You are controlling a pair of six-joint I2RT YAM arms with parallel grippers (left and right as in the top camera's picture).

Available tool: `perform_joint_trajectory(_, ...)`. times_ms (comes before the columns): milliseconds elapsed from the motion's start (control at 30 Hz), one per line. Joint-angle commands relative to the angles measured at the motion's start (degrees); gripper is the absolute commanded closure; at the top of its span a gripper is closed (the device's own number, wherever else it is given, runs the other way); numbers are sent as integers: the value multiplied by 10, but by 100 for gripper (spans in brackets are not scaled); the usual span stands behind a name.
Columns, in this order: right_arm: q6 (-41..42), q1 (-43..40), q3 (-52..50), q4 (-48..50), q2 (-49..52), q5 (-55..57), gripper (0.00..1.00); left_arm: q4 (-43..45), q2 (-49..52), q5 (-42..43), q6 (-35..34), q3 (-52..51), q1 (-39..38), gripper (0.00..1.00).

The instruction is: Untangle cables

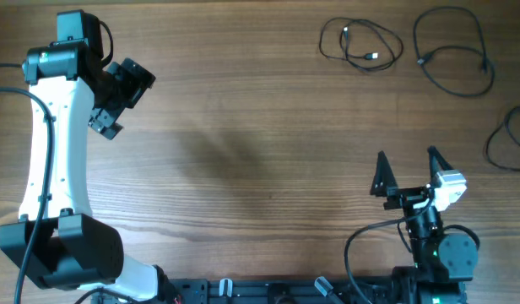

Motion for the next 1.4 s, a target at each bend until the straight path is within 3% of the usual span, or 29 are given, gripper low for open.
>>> perform_joint_trajectory(0, 10, -12, -18, 10, -13, 2, 0, 0, -3, 5, -5, 6, 1, 0)
perform_joint_trajectory(733, -106, -12, -52, -3, -13, 5, 0, 0, -3, 5, -5, 6, 1, 0)
perform_joint_trajectory(1367, -103, -12, -52, -2, -13, 5, 0, 0, -3, 3, -5, 6, 1, 0)
